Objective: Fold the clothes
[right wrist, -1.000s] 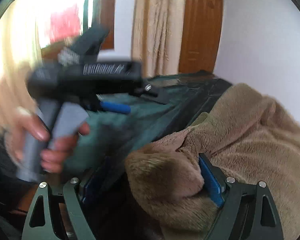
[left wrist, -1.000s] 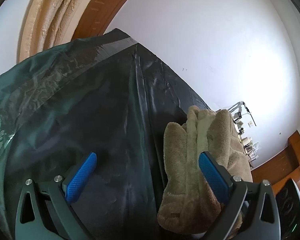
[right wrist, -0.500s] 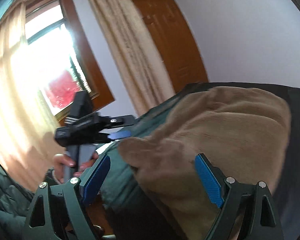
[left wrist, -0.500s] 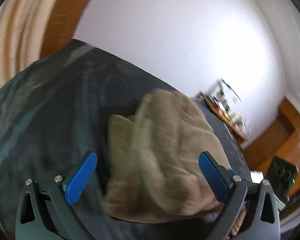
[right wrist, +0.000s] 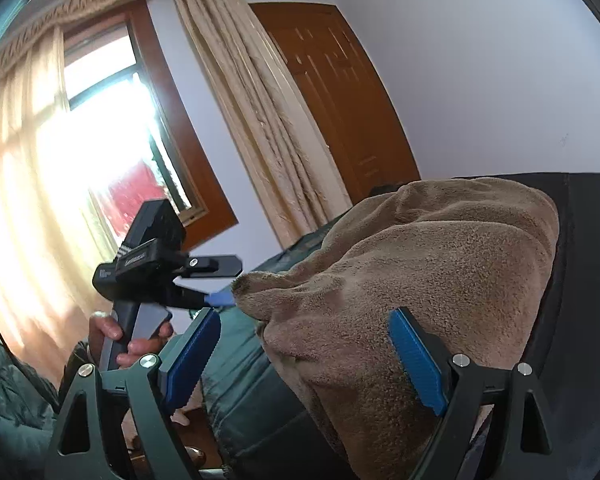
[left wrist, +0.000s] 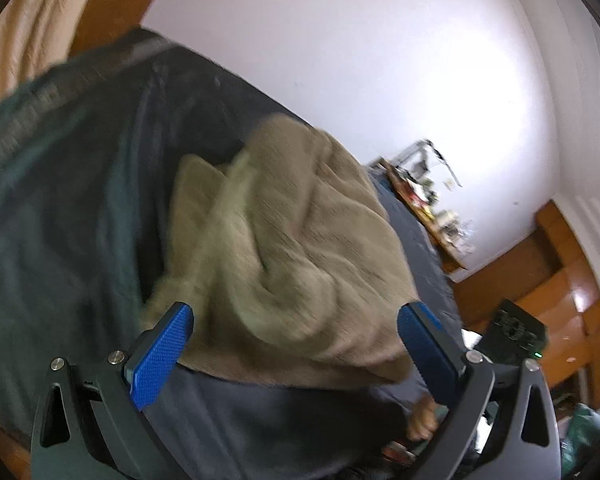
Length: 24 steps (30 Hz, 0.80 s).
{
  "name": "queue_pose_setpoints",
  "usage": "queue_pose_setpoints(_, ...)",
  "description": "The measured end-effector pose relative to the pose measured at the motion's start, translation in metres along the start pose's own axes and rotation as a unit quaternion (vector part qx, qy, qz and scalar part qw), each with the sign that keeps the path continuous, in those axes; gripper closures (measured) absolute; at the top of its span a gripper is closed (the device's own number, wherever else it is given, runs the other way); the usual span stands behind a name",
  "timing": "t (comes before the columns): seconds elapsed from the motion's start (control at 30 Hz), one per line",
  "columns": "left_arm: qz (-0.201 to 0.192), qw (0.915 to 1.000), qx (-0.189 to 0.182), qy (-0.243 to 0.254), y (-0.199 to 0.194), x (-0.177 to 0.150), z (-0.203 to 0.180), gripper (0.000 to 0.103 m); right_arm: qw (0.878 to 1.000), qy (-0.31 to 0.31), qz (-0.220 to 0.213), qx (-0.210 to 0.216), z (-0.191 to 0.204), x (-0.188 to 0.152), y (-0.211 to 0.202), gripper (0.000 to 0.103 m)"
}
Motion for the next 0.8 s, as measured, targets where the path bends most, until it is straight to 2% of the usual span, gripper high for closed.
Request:
queue_pose_setpoints(0.13, 0.014, 0.9997, -0.018, 0.006, 0.011, -0.008, -0.02, 0.001, 1.0, -0.001, -0.005, 0.008, -0.001, -0.002, -0.009, 0.014)
queue_pose_setpoints(0.23, 0.015, 0.9998, -0.008, 0.008, 0.026, -0.006, -0.027, 0.001, 1.0, -0.01, -0.01, 0.008, -0.001, -0.003, -0.016, 0.014)
queue_pose_setpoints(0.4, 0.004, 0.9995, 0.012, -0.03, 0.052, 0.003, -0.012, 0.003, 1.0, -0.01, -0.018, 0.001, -0.004, -0.004, -0.026, 0.014)
queue_pose_setpoints(0.43, -0.001, 0.9993, 0.019, -0.032, 0.055, 0.006, -0.008, 0.012, 1.0, -0.007, -0.02, -0.003, -0.007, -0.004, -0.029, 0.014)
queue_pose_setpoints(0.47, -0.005, 0.999, 0.027, -0.035, 0.058, 0.008, -0.003, 0.03, 1.0, -0.004, -0.022, -0.007, -0.009, -0.004, -0.032, 0.014)
queue_pose_setpoints(0.5, -0.008, 0.9985, 0.036, -0.042, 0.061, 0.01, 0.003, 0.042, 1.0, 0.0, -0.023, -0.011, -0.012, -0.003, -0.035, 0.014)
queue_pose_setpoints(0.53, -0.01, 0.9978, 0.042, -0.05, 0.063, 0.012, 0.009, 0.059, 1.0, 0.005, -0.025, -0.016, -0.015, -0.003, -0.038, 0.014)
queue_pose_setpoints(0.67, -0.02, 0.9959, 0.032, -0.082, 0.057, 0.013, 0.019, 0.073, 0.998, 0.033, -0.03, -0.035, -0.03, -0.003, -0.048, 0.014)
queue_pose_setpoints(0.8, -0.043, 0.9951, 0.032, -0.083, 0.032, 0.012, 0.019, 0.075, 0.998, 0.038, -0.031, -0.047, -0.036, -0.001, -0.051, 0.014)
Point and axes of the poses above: each gripper's, at about its wrist camera, not at the fingertips, and y roughly the way its jaws point, z to its left, x to its top, the point moved 7 cm from there along y, roughly the way its jaws point, and after that the axes turned 14 degrees about -z, right-handed, at the moved point
